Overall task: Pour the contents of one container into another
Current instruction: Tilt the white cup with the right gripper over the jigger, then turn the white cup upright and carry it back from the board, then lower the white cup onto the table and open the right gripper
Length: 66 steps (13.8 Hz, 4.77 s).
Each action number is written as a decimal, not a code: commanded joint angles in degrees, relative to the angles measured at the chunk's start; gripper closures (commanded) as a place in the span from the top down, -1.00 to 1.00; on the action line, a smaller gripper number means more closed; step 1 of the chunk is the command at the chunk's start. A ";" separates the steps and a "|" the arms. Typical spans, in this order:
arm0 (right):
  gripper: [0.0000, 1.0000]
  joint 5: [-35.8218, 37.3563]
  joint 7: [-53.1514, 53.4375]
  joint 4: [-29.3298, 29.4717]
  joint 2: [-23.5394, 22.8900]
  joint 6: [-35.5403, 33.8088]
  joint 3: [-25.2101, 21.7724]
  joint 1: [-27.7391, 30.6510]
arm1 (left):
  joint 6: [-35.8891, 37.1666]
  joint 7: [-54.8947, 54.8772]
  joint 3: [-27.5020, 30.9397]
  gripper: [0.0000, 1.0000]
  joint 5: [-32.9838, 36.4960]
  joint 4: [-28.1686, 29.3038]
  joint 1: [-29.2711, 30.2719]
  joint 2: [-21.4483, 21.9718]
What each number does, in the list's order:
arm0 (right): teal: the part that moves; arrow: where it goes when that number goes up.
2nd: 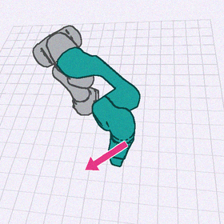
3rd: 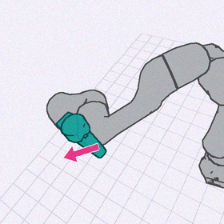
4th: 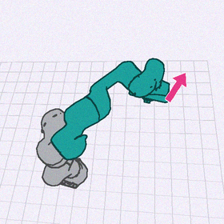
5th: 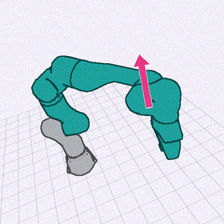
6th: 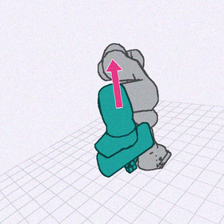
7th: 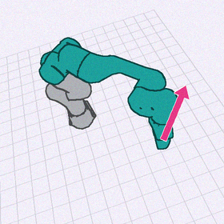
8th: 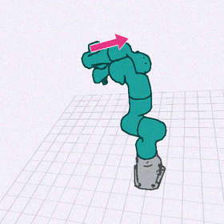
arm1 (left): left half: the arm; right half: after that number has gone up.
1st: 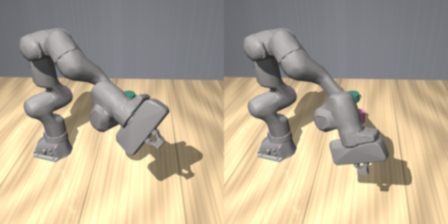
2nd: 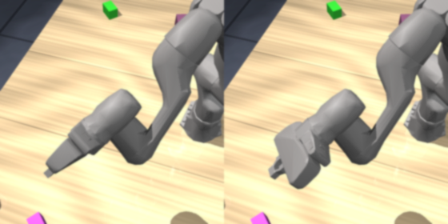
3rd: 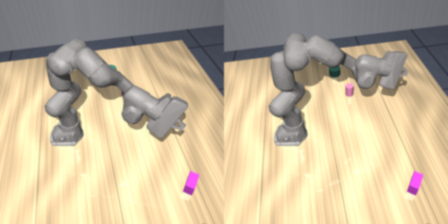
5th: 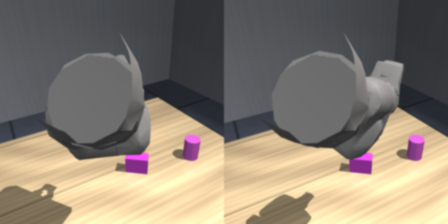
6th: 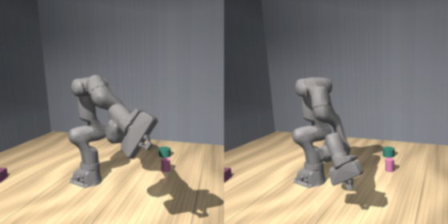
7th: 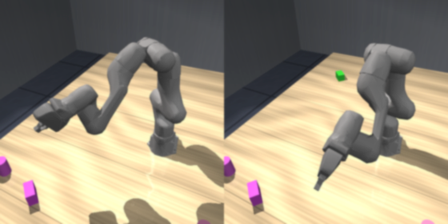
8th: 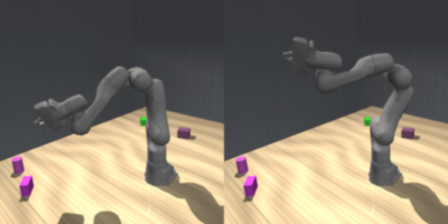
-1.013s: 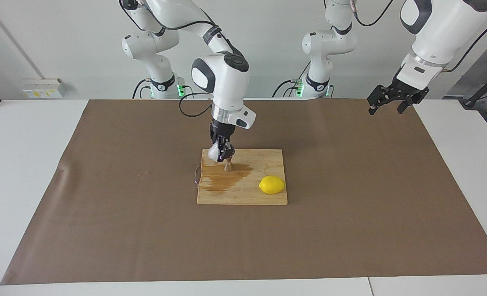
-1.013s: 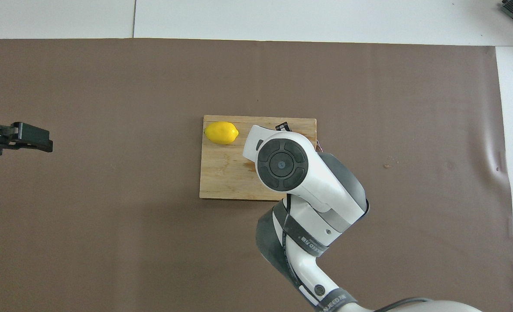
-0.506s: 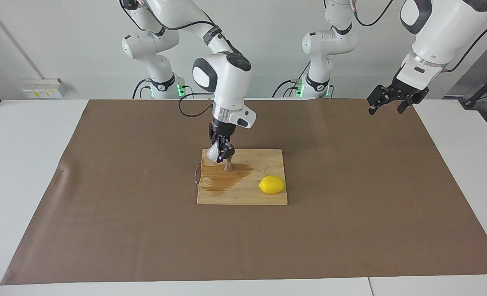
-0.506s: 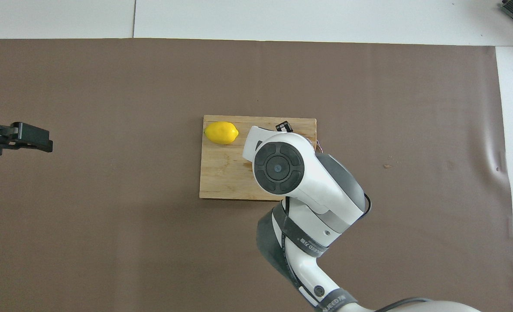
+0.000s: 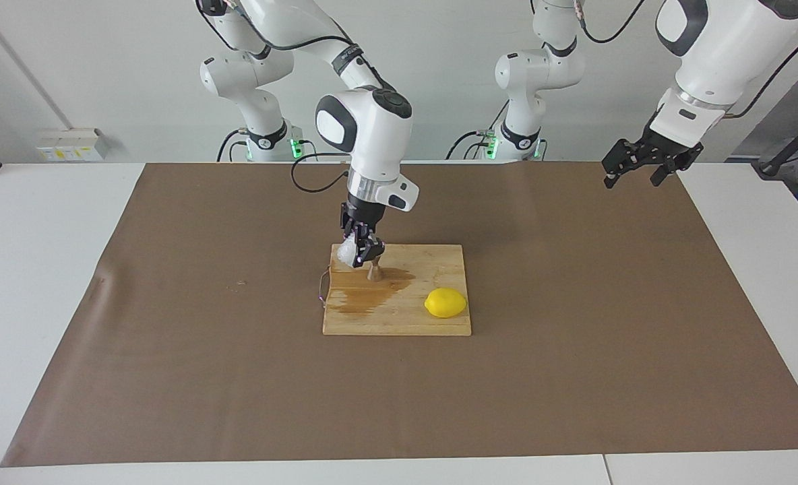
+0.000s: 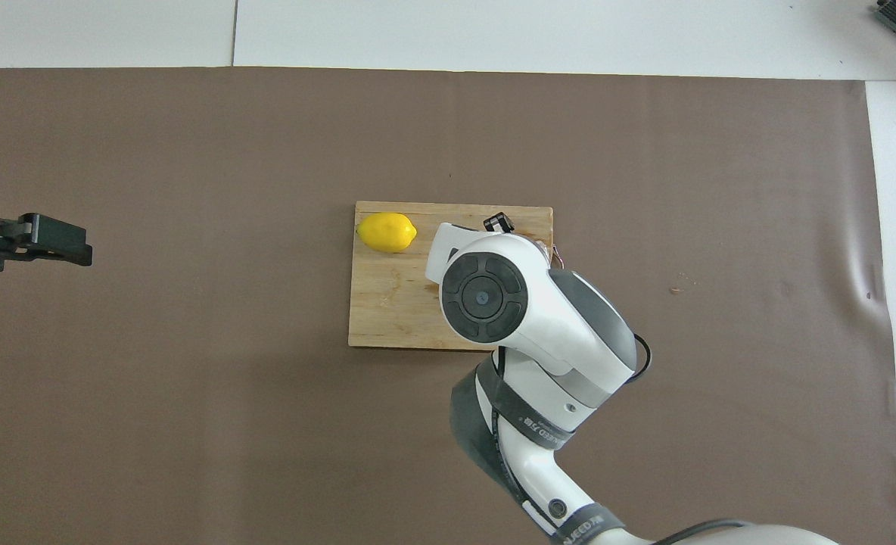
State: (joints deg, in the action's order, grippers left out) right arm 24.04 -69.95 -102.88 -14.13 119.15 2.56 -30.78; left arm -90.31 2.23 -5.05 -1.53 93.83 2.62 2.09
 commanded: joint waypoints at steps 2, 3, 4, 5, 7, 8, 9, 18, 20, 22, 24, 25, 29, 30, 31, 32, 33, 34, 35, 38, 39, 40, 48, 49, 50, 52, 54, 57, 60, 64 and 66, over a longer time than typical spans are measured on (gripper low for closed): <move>-1.00 1.97 1.39 -1.09 0.77 0.55 0.17 0.01 | 1.10 0.06 -0.31 1.00 -0.67 -0.67 0.72 0.11; -1.00 1.97 1.39 -1.09 0.86 0.55 0.17 0.01 | 1.10 0.06 -0.31 1.00 -0.67 -0.67 0.72 0.11; -1.00 1.88 1.22 -1.09 0.95 0.38 0.26 0.10 | 1.10 0.06 -0.31 1.00 -0.67 -0.67 0.72 0.11; -1.00 1.80 1.13 -1.27 1.38 0.29 0.34 0.10 | 1.10 0.06 -0.40 1.00 -0.67 -0.67 0.72 0.11; -1.00 1.01 1.57 -1.10 1.47 0.38 0.34 0.19 | 1.10 0.06 -0.32 1.00 -0.67 -0.67 0.72 0.11; -1.00 0.74 1.74 -1.09 1.56 0.29 0.34 0.28 | 1.10 0.06 -0.31 1.00 -0.67 -0.67 0.72 0.11; -1.00 0.13 1.66 -1.09 1.91 0.20 0.34 0.54 | 1.10 0.06 -0.31 1.00 -0.67 -0.67 0.72 0.11; -1.00 -6.90 1.39 -1.01 2.27 -0.76 0.26 1.59 | 1.10 0.06 -0.31 1.00 -0.67 -0.67 0.72 0.11; -1.00 -7.78 1.13 -1.01 2.53 -0.76 0.26 2.03 | 1.10 0.06 -0.31 1.00 -0.67 -0.67 0.72 0.11; -1.00 -7.96 1.13 -1.01 2.79 -0.76 0.26 2.47 | 1.10 0.06 -0.32 1.00 -0.67 -0.67 0.72 0.11; -1.00 -9.79 1.13 -1.01 2.88 -0.76 0.26 2.47 | 1.10 0.06 -0.32 1.00 -0.67 -0.67 0.72 0.11; -1.00 -10.42 1.13 -1.01 2.88 -0.76 0.26 2.47 | 1.10 0.06 -0.31 1.00 -0.67 -0.67 0.72 0.11; -1.00 -11.56 1.22 -1.01 3.14 -0.68 0.26 2.91 | 1.10 0.06 -0.31 1.00 -0.67 -0.67 0.72 0.11; -1.00 -12.61 1.13 -1.01 3.14 -0.68 0.26 3.18 | 1.10 0.06 -0.40 1.00 -0.67 -0.67 0.72 0.11; -1.00 -13.14 1.04 -1.09 3.14 -0.68 0.26 3.27 | 1.10 0.06 -0.32 1.00 -0.67 -0.67 0.72 0.11; -1.00 -13.41 0.87 -1.01 3.23 -0.68 0.26 3.61 | 1.10 0.06 -0.31 1.00 -0.67 -0.67 0.72 0.11; -1.00 -14.11 0.78 -1.09 3.23 -0.68 0.26 3.79 | 1.10 0.06 -0.31 1.00 -0.67 -0.67 0.72 0.11; -1.00 -14.55 0.69 -1.09 3.23 -0.68 0.26 3.97 | 1.10 0.06 -0.40 1.00 -0.67 -0.67 0.72 0.11; -1.00 -14.55 0.60 -1.09 3.23 -0.68 0.26 3.97 | 1.10 0.06 -0.40 1.00 -0.67 -0.67 0.72 0.11; -1.00 -17.18 -1.49 -1.09 3.32 -0.68 0.26 5.54 | 1.10 0.06 -0.32 1.00 -0.67 -0.67 0.72 0.11; -1.00 -18.58 -3.42 -1.27 3.41 -0.68 0.26 6.51 | 1.10 0.06 -0.31 1.00 -0.67 -0.67 0.72 0.11; -1.00 -20.42 -5.44 -1.62 3.41 -0.68 0.26 7.47 | 1.10 0.06 -0.40 1.00 -0.67 -0.67 0.72 0.11; -1.00 -43.78 -34.07 -12.31 6.03 6.60 0.17 21.62 | 1.10 0.06 -0.40 1.00 -0.67 -0.67 0.72 0.11; -1.00 -47.21 -39.07 -14.95 6.22 8.62 0.17 23.29 | 1.10 0.06 -0.32 1.00 -0.67 -0.67 0.72 0.11; -1.00 -48.90 -42.78 -16.63 6.31 10.12 0.17 24.61 | 1.10 0.06 -0.31 1.00 -0.67 -0.67 0.72 0.11; -1.00 -50.75 -48.76 -18.23 6.13 10.40 0.17 27.95 | 1.10 0.06 -0.31 1.00 -0.67 -0.67 0.72 0.11; -1.00 -51.55 -54.39 -18.93 5.78 11.01 0.17 30.50 | 1.10 0.06 -0.32 1.00 -0.67 -0.67 0.72 0.11; -1.00 -51.73 -60.11 -21.56 5.52 13.72 0.08 33.67 | 1.10 0.06 -0.40 1.00 -0.67 -0.67 0.72 0.11; -1.00 -51.90 -62.58 -23.68 5.43 15.40 0.17 36.31 | 1.10 0.06 -0.40 1.00 -0.67 -0.67 0.72 0.11; -1.00 -52.08 -62.94 -25.26 5.25 16.28 0.17 38.33 | 1.10 0.06 -0.31 1.00 -0.67 -0.67 0.72 0.11; -1.00 -52.34 -62.94 -25.97 5.25 17.08 0.17 38.33 | 1.10 0.06 -0.40 1.00 -0.67 -0.67 0.72 0.11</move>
State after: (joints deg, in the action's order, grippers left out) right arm -25.96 -130.86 -126.67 -10.24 134.40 1.93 6.66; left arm -90.31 2.23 -5.05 -1.53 93.83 2.63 2.09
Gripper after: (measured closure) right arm 0.498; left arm 0.000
